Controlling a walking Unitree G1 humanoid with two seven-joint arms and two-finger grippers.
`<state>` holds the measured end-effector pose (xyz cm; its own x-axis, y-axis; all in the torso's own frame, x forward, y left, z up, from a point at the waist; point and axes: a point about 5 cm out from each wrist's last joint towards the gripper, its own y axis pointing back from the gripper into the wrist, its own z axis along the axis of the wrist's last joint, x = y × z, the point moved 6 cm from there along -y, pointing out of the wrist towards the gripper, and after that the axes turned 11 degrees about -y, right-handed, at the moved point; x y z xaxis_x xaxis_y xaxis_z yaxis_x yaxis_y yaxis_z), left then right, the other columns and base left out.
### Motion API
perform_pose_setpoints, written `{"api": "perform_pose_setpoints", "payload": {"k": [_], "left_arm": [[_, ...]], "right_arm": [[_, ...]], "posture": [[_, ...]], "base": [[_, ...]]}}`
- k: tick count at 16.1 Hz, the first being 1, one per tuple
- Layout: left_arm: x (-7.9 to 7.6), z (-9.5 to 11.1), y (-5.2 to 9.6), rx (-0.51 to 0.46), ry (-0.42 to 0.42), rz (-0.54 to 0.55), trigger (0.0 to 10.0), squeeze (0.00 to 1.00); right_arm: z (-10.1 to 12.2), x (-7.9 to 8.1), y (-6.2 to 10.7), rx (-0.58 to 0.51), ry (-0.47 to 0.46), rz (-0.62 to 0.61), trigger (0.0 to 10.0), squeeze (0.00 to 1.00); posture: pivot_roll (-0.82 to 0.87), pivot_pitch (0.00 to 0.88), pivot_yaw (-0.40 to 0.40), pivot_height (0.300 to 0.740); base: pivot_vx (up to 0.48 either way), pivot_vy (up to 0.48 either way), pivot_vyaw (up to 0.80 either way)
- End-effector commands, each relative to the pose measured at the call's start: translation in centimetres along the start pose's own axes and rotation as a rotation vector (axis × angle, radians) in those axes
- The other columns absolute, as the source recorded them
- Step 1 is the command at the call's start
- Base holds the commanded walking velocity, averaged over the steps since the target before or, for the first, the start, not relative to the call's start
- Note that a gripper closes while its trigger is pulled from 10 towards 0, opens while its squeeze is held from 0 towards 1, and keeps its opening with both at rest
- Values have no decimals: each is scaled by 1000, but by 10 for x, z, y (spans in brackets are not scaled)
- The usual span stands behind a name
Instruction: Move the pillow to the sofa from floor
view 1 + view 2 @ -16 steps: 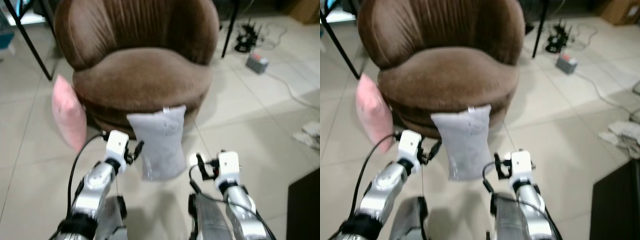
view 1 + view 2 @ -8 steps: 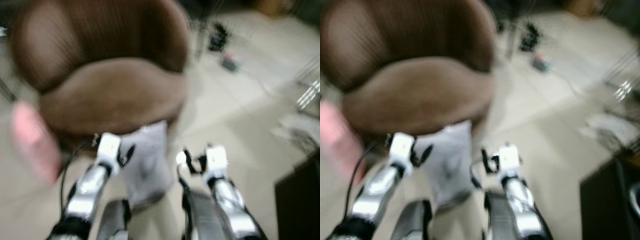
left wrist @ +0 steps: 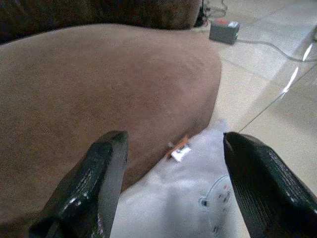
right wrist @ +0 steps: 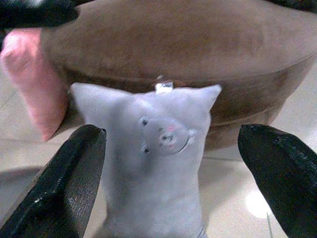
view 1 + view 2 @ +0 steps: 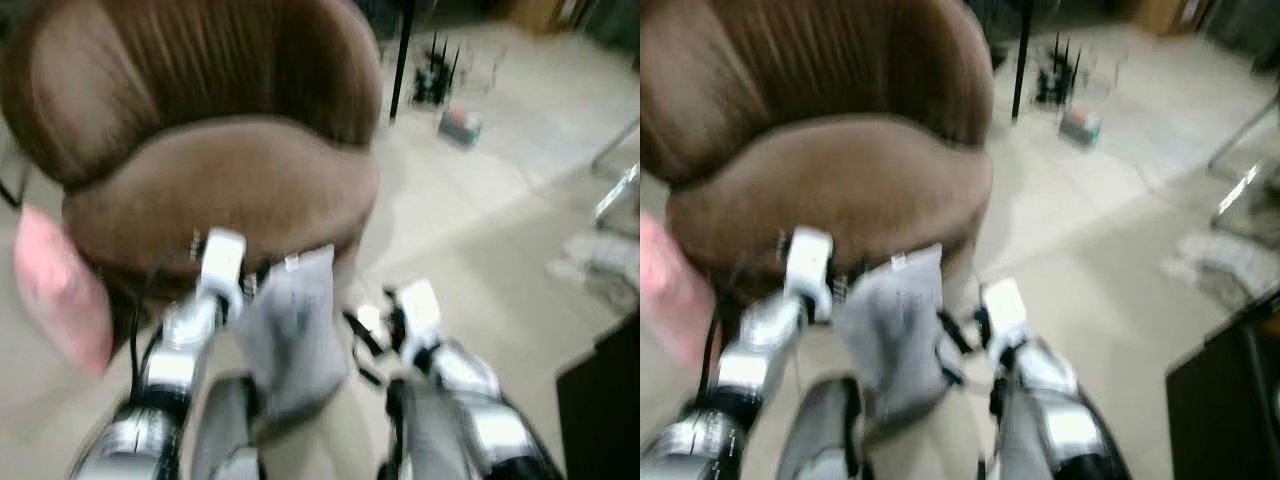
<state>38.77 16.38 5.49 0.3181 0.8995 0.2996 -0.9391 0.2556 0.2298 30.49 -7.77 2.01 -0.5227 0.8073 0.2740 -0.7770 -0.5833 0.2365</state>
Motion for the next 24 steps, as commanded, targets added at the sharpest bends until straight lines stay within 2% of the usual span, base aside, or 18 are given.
{"api": "perform_pose_setpoints", "payload": {"k": [1, 3, 6, 7, 9, 10, 11, 13, 16, 17, 19, 20, 22, 24], "left_arm": [[21, -30, 7, 136, 6, 10, 10000, 0], [27, -36, 8, 186, -23, -12, 10000, 0], [69, -41, 17, 274, -103, 39, 10000, 0], [76, -41, 19, 292, -139, 47, 10000, 0], [81, -40, 18, 312, -180, 53, 10000, 0], [83, -37, 15, 322, -227, 61, 10000, 0], [83, -35, 14, 321, -233, 63, 10000, 0], [80, -27, 8, 310, -242, 62, 10000, 0], [67, -21, 0, 258, -139, 67, 10000, 0], [56, -24, -2, 224, -16, 91, 10000, 0], [40, -33, -1, 213, 49, 94, 10000, 0], [36, -37, 0, 220, 67, 104, 10000, 0], [23, -44, 1, 217, 114, 100, 10000, 0], [8, -42, 0, 174, 139, 67, 10000, 0]], "right_arm": [[-6, 17, 4, 39, -44, 93, 10000, 0], [-8, 22, 8, 57, -55, 125, 10000, 0], [-1, 25, 12, 48, -46, 137, 10000, 0], [3, 23, 14, 33, -61, 122, 10000, 0], [4, 25, 16, 29, -77, 112, 10000, 0], [2, 28, 19, 33, -86, 110, 10000, 0], [2, 29, 20, 35, -90, 109, 10000, 0], [4, 34, 27, 27, -91, 102, 10000, 0], [3, 32, 27, 27, -88, 81, 10000, 0], [3, 28, 28, 16, -89, 49, 10000, 0], [3, 17, 27, 8, -82, -34, 10000, 0], [2, 15, 27, 10, -86, -49, 10000, 0], [-3, 10, 26, 46, -16, -67, 10000, 0], [-5, 6, 26, 55, -19, -77, 10000, 0]], "posture": [[-82, 90, -17, 541], [-80, 97, -27, 541], [-108, 109, -17, 541], [-111, 112, -15, 541], [-123, 119, -15, 541], [-128, 123, -17, 541], [-133, 125, -18, 541], [-160, 135, -19, 541], [-170, 126, 3, 541], [-171, 125, 7, 541], [-171, 124, 5, 541], [-169, 127, 4, 541], [-163, 127, 1, 541], [-135, 121, -1, 541]], "base": [[0, 0, 0], [0, 0, 0], [0, 0, 0], [0, 0, 0], [0, 0, 0], [0, 0, 0], [0, 0, 0], [0, 0, 0], [89, 0, 0], [439, 0, 0], [437, 0, 0], [394, 270, 0], [0, 0, 400], [0, 0, 800]]}}
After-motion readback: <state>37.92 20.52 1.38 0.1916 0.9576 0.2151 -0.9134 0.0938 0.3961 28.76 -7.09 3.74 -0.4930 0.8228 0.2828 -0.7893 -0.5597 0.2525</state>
